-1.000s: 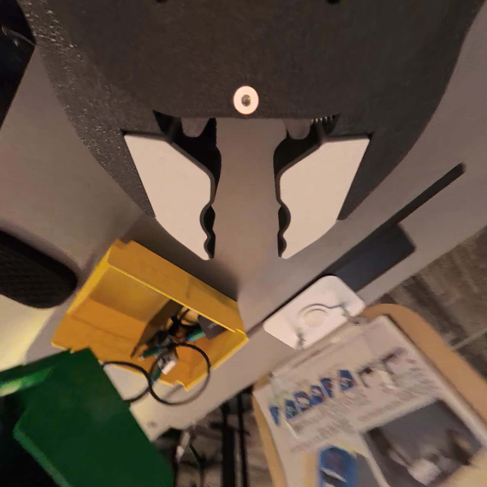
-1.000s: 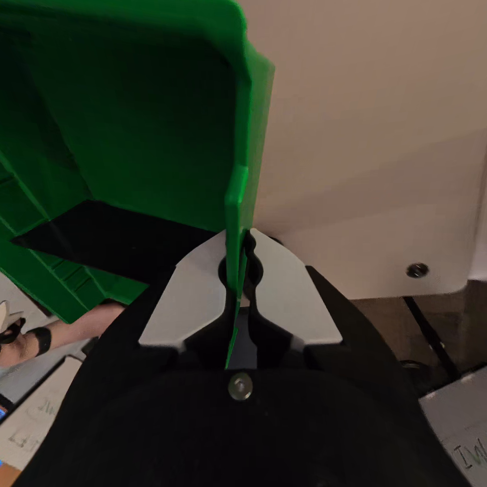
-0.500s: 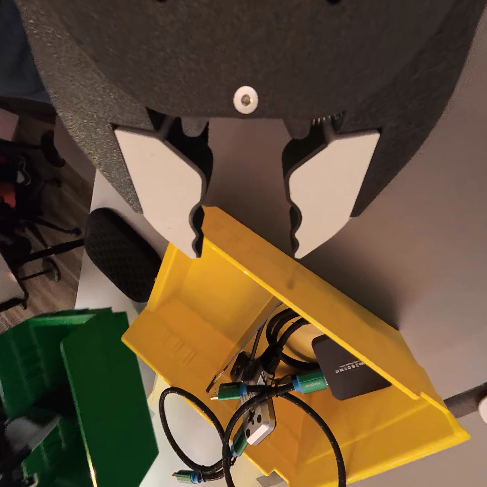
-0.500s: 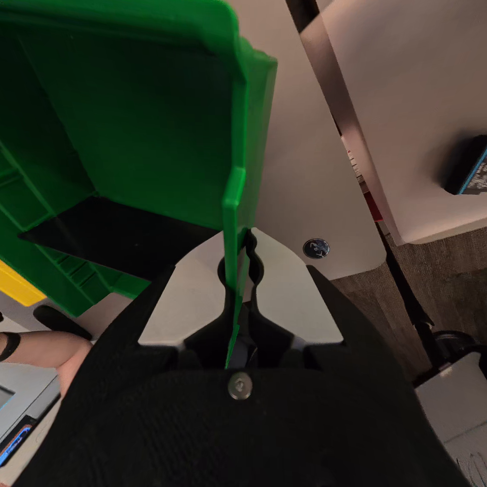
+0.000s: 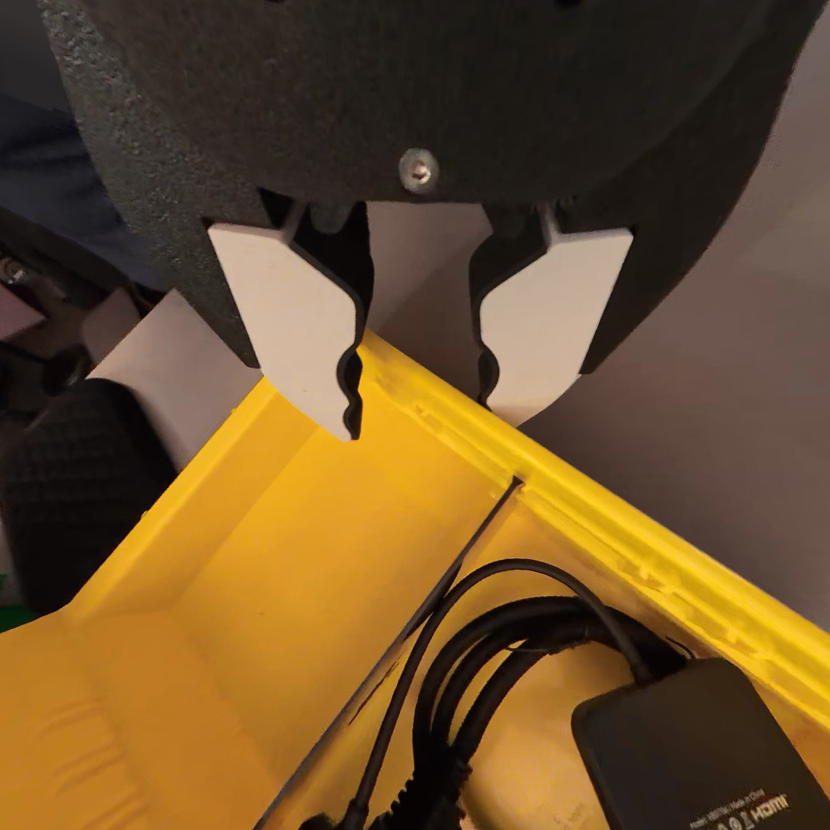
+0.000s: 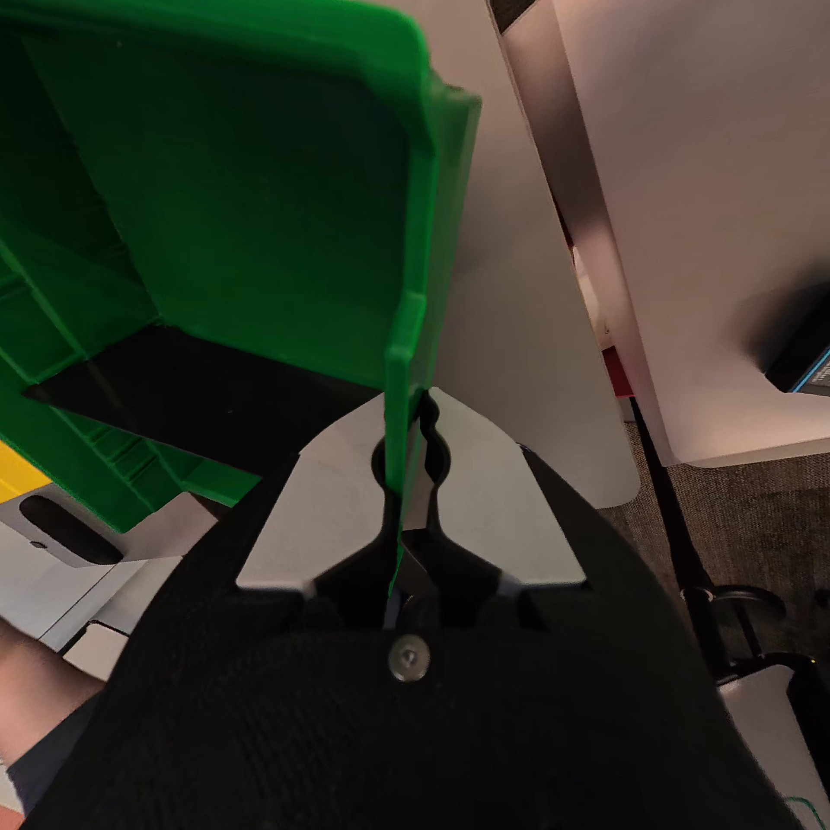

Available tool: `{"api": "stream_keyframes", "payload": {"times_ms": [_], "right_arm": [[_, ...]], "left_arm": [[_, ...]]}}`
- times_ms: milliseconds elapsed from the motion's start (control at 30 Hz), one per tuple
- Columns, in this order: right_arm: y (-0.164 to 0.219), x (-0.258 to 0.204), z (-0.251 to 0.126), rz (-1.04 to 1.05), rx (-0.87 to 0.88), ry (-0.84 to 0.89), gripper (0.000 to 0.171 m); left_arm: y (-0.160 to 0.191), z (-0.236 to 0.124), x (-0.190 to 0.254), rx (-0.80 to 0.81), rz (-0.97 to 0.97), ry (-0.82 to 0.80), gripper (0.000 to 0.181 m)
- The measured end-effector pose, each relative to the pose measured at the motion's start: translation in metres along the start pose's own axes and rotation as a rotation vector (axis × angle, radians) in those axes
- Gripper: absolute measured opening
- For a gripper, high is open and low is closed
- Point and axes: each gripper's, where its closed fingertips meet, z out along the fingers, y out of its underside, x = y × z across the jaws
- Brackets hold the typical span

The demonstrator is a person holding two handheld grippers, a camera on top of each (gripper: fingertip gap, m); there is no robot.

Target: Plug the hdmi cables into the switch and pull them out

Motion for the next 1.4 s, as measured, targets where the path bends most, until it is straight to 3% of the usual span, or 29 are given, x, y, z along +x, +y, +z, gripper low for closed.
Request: {"api": "stream_keyframes", "payload": {"times_ms": [100,400,633,867,1133,1400], "right_arm": [[0.0,0.004,0.0,-0.011,-0.007,0.031,0.009],[-0.005,-0.008,-0.008,-0.038,0.01,0.03,0.01],[-0.02,-0.037,-0.021,-0.087,0.044,0.06,0.011],[-0.044,-0.086,-0.027,-0.154,0.095,-0.001,0.011],[-0.064,-0.18,0.042,-0.301,0.02,-0.143,0.011],[-0.066,-0.234,0.091,-0.388,-0.141,-0.051,0.009]], "left_arm": [[0.001,-0.007,-0.008,-0.003,-0.05,0.024,0.018],[0.015,-0.02,-0.041,-0.064,-0.024,-0.025,0.013],[0.042,-0.05,-0.126,-0.021,-0.165,-0.128,0.004],[0.102,-0.089,-0.206,-0.003,-0.298,-0.183,0.005],[0.196,-0.133,-0.276,0.094,-0.552,-0.209,0.005],[0.259,-0.158,-0.308,0.176,-0.668,-0.239,0.003]]}}
